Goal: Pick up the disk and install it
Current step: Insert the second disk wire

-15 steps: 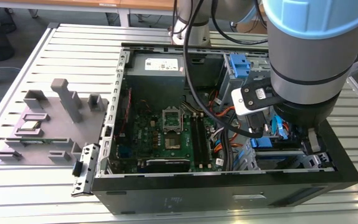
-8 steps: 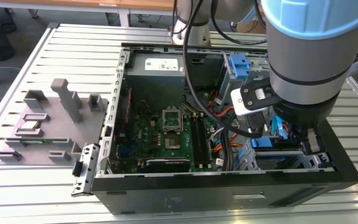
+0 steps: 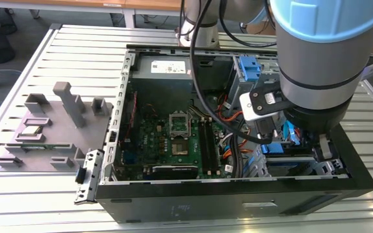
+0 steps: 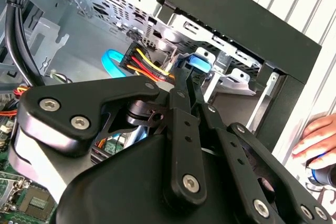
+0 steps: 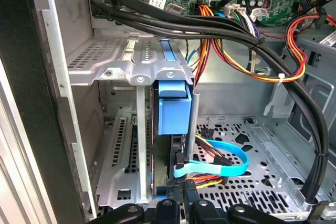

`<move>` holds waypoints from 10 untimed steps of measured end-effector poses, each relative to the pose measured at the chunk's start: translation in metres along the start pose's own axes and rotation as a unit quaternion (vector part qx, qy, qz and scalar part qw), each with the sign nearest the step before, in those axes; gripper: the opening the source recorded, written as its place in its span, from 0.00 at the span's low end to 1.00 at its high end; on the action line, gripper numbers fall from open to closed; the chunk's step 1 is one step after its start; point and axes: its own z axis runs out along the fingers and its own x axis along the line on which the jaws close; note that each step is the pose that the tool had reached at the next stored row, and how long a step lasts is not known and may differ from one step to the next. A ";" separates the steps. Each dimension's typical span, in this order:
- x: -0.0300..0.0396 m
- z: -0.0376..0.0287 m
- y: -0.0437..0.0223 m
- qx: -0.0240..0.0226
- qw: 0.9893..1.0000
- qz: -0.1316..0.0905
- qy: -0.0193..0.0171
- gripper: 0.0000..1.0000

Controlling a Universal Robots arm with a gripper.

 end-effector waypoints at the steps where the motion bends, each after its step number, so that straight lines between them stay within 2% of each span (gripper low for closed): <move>1: 0.0000 0.0002 0.0001 0.000 1.000 0.000 0.000 0.16; 10: 0.0001 0.0011 0.0006 0.000 1.000 0.000 0.002 0.16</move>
